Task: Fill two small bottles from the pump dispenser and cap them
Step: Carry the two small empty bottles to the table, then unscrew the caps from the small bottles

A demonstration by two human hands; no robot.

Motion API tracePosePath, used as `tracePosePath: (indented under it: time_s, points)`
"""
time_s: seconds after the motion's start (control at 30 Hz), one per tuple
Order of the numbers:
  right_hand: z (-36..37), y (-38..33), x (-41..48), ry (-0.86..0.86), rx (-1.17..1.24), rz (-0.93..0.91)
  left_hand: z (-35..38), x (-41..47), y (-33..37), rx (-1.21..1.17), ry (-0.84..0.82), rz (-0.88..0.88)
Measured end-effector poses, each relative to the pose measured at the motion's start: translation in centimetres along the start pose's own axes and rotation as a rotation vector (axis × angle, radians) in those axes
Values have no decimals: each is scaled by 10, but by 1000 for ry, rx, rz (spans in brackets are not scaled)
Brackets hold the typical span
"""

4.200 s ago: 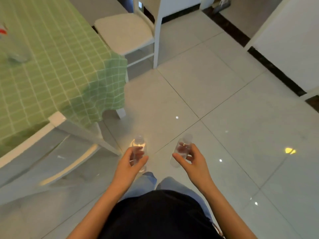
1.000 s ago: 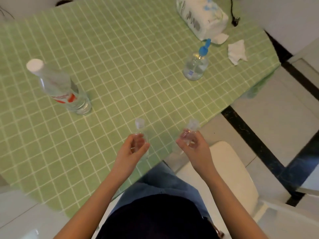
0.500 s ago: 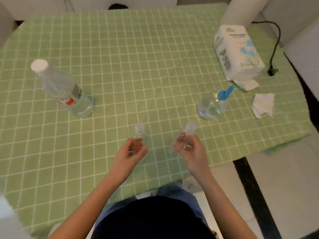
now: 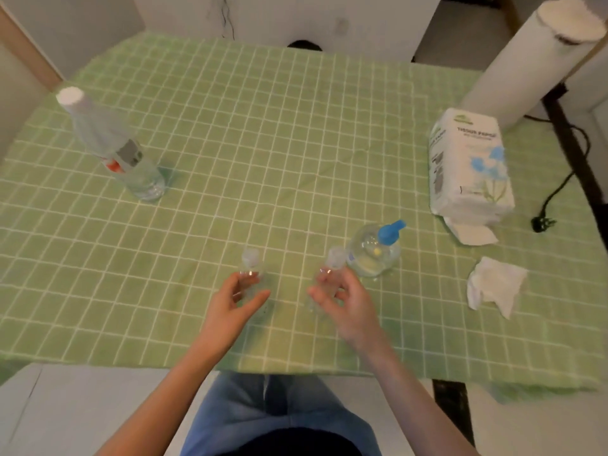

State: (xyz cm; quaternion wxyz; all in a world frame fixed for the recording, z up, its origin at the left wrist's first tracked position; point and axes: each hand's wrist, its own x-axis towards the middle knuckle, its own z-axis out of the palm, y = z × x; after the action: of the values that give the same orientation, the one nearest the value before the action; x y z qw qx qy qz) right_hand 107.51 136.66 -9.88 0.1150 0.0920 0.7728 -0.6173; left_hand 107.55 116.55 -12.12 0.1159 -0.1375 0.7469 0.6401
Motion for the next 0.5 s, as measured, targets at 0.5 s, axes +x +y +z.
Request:
tracePosePath:
  time_s: [0.5]
  points:
    - [17,14,82,-15,-10,-207,-10,116,8,111,95,259]
